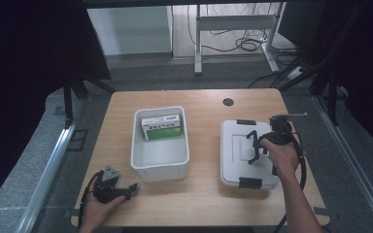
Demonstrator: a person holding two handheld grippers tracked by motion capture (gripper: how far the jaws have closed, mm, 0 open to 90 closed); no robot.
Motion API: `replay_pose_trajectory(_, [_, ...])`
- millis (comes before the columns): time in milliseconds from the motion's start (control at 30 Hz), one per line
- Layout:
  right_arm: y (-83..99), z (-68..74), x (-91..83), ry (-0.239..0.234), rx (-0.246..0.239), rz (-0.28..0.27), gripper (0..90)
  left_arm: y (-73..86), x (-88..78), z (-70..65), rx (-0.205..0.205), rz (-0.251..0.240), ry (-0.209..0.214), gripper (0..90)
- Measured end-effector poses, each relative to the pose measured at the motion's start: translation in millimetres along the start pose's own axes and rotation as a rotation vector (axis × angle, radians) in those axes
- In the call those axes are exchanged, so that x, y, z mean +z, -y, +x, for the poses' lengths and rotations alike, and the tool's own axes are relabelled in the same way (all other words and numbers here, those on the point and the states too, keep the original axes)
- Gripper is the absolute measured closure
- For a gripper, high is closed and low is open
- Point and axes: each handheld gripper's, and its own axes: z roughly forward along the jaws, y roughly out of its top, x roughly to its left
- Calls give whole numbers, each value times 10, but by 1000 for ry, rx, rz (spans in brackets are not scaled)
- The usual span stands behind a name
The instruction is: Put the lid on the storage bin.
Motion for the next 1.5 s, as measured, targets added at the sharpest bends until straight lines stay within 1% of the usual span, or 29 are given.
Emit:
replay_pose_trajectory(433, [-50,185,-176,-31,-40,-17,853,0,0,0,0,1,0,114])
replay_pose_trajectory(667, [-63,280,-228,-51,-59,-22,853,0,1,0,0,-2,-1,114])
replay_pose_trajectory(967, [-93,386,-283,-60,-71,-28,853,-1,1,0,0,-2,-2,114])
replay_pose_trajectory(1167, [-113,487,-322,-66,-84,-32,853,-1,1,0,0,-1,-1,114])
replay_pose_trajectory(1267, [-127,533,-341,-73,-89,-42,853,-1,1,1,0,-1,-1,114])
replay_pose_trajectory(1500, [-140,636,-386,-88,-103,-42,853,-1,0,1,0,0,0,114])
